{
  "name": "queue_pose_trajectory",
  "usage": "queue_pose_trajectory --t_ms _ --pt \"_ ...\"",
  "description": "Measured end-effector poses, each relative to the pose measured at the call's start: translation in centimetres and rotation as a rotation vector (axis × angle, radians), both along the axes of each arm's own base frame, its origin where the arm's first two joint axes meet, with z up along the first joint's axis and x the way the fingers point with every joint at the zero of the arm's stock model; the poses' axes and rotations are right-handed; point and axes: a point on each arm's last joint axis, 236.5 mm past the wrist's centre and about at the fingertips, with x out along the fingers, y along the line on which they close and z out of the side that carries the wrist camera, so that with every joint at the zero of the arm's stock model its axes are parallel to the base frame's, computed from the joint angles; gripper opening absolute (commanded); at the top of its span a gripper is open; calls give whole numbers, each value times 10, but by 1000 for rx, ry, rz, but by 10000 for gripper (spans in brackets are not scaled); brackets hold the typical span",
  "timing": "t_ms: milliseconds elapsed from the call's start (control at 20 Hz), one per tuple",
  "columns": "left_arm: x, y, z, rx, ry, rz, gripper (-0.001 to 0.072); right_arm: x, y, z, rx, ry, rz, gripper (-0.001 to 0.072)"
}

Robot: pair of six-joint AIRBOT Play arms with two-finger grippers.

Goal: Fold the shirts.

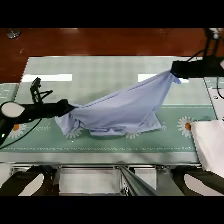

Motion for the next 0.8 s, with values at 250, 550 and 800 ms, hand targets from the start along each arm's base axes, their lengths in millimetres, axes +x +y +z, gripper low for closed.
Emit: queue_pose_trajectory --t_ms 250,550,800 --pt "48 -1 -9 3 97 -71 706 44 10 -28 141 129 43 622" --pt "11 87 -1 59 264 -43 705 -28 -114 -50 28 360 -104 620" --pt "-70 105 -40 -127 381 177 705 -111 -127 -104 199 380 -307 619"
